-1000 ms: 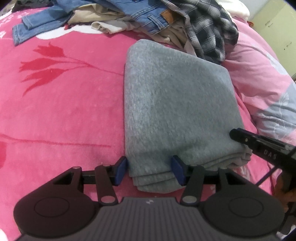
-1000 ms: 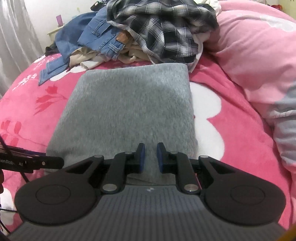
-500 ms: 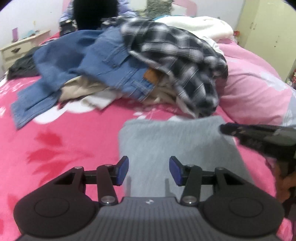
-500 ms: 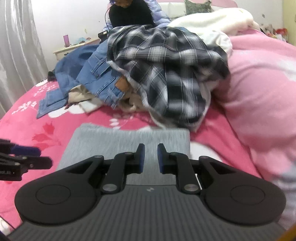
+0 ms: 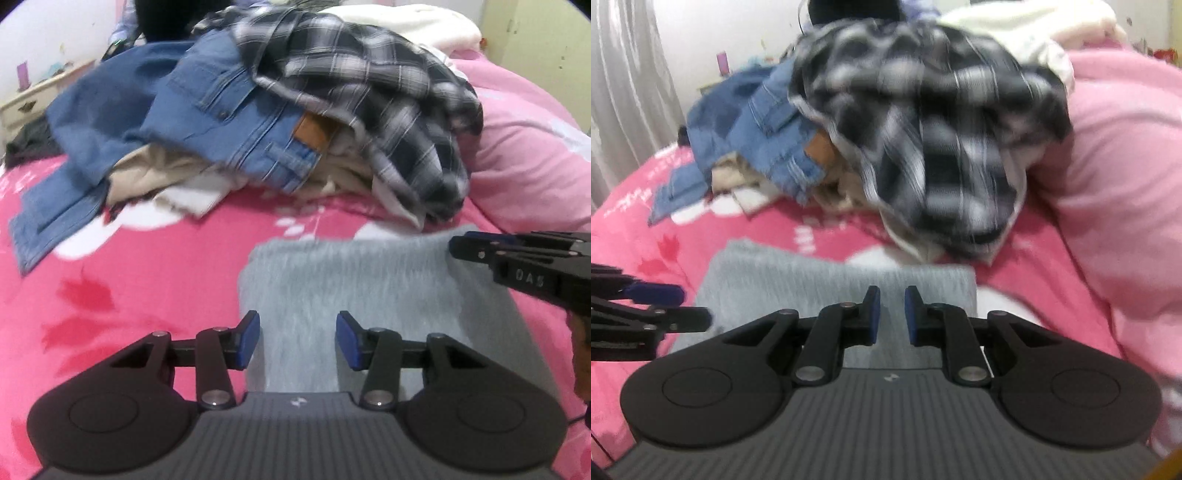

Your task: Fold clothes

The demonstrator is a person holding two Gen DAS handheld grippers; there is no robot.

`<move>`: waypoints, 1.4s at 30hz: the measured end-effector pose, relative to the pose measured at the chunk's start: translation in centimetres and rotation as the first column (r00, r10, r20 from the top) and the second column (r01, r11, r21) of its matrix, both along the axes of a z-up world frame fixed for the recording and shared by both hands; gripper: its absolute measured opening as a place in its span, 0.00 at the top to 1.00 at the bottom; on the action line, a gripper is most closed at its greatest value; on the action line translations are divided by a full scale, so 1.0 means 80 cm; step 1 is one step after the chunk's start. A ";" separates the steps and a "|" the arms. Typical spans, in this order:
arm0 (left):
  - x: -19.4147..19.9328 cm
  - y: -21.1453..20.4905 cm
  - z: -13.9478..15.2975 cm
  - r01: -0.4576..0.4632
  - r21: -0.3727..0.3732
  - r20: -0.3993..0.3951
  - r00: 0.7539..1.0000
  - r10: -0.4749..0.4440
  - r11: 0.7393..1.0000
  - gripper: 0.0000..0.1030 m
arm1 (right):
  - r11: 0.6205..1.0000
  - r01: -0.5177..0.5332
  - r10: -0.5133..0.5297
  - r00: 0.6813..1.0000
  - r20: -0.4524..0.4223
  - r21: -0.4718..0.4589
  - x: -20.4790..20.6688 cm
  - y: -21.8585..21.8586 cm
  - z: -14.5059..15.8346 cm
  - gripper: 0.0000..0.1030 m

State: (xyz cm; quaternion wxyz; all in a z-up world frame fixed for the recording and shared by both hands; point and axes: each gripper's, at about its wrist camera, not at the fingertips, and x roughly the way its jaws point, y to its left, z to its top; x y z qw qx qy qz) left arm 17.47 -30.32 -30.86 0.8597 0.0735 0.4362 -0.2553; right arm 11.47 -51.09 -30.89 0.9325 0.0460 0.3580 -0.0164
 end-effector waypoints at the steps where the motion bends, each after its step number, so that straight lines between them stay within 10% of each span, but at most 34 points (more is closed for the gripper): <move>1: 0.005 -0.006 -0.005 0.002 -0.002 -0.006 1.000 -0.002 1.000 0.54 | 1.000 0.000 0.000 1.000 0.007 0.001 0.001 0.000 0.003 0.87; 33: 0.013 -0.013 0.004 0.084 -0.045 0.097 0.992 -0.079 0.995 0.52 | 0.999 0.032 -0.032 0.999 -0.011 0.028 0.011 0.002 -0.009 0.88; 42: 0.023 -0.039 -0.014 0.113 0.060 0.095 0.988 -0.119 0.992 0.52 | 1.000 0.027 -0.026 0.998 -0.063 0.000 0.034 -0.002 -0.019 0.89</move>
